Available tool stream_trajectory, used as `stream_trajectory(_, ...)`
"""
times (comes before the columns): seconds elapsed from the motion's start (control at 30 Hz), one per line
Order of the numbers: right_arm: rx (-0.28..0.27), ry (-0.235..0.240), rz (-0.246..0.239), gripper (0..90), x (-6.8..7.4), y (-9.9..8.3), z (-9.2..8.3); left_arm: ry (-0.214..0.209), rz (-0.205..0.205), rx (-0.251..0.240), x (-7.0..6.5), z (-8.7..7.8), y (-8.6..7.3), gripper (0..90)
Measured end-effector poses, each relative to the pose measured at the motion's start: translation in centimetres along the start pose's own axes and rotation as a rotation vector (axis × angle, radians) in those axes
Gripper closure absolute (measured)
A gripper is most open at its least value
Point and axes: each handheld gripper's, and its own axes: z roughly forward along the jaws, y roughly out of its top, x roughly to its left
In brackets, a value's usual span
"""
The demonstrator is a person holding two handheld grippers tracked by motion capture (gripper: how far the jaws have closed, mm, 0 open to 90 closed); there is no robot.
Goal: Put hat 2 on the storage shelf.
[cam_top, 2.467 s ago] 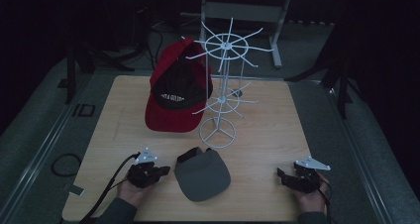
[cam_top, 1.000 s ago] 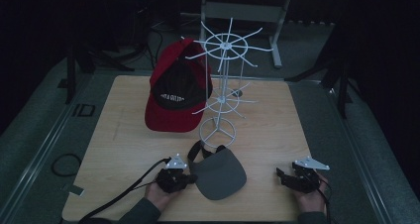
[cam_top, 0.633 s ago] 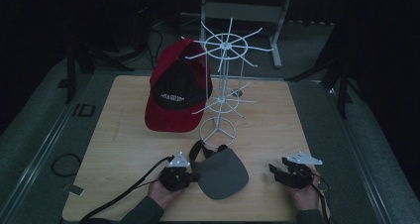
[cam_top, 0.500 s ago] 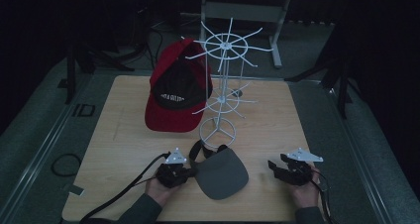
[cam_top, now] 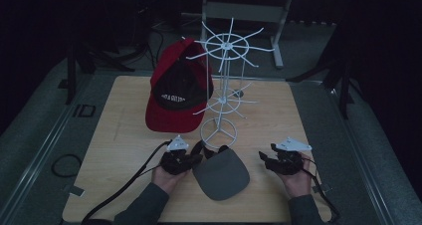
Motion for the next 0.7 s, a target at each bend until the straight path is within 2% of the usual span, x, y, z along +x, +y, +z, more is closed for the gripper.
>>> stream_trajectory(0.17,-0.013,0.015,-0.044,40.8,0.7,1.8,0.4,-0.016,0.008,0.016,-0.5,0.6,-0.1,90.0)
stream_trajectory(0.3,-0.019,0.024,-0.062,40.5,1.1,2.5,0.5,-0.039,0.018,0.028,-1.2,1.1,-0.3,90.0)
stream_trajectory(0.53,-0.033,0.073,-0.094,40.4,2.6,4.2,1.1,-0.085,-0.011,0.023,-2.4,2.0,-1.0,90.0)
stream_trajectory(0.6,-0.033,0.099,-0.103,40.4,3.1,4.7,1.5,-0.087,0.014,0.034,-2.6,1.8,-1.1,90.0)
stream_trajectory(0.67,-0.033,0.125,-0.110,40.6,3.7,5.1,1.9,-0.060,0.050,0.052,-2.8,1.4,-1.1,90.0)
stream_trajectory(0.7,-0.034,0.137,-0.114,40.7,3.9,5.3,2.0,-0.032,0.077,0.067,-2.8,1.1,-1.1,90.0)
